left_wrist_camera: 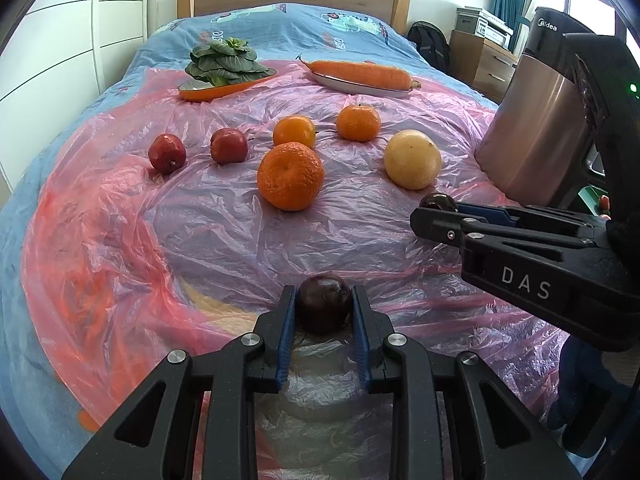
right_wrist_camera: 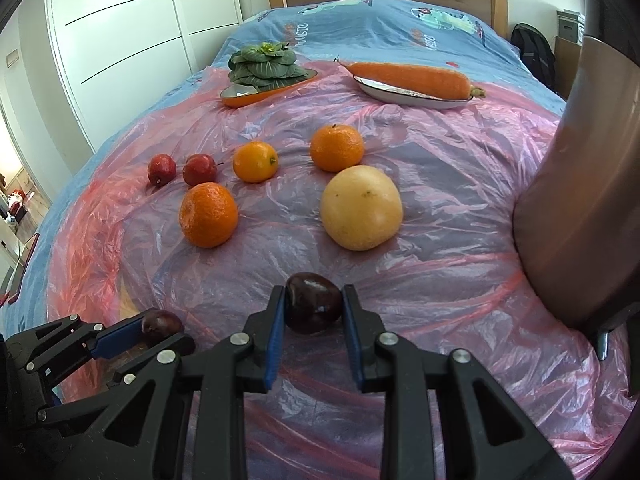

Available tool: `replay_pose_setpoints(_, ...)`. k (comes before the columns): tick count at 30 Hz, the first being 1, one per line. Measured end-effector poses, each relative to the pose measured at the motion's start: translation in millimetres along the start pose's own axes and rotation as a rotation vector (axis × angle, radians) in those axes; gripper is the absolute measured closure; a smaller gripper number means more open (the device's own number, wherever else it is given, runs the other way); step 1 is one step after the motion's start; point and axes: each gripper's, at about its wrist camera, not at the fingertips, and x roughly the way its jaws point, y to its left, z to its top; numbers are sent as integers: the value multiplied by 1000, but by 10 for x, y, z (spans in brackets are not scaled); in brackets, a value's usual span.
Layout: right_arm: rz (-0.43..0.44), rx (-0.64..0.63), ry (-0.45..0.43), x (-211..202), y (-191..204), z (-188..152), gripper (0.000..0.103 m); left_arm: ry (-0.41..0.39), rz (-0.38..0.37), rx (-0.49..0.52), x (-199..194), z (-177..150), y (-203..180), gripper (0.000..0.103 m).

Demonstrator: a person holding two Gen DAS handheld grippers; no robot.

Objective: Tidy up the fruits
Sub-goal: 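Grasp a dark plum with the left tool while the right tool grasps another plum, then carry both dark plums in the two tools over the green tray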

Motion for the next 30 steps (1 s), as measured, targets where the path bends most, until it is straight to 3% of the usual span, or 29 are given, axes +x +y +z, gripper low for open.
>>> replay_pose_setpoints(15, -9, 1, 38, -384, -25, -167, 103, 2, -46, -77, -167, 43, 55, 81)
replay_pose_setpoints(30, -4, 45, 16, -1079, -110, -396, 103, -11, 28, -59, -762, 32, -2, 81)
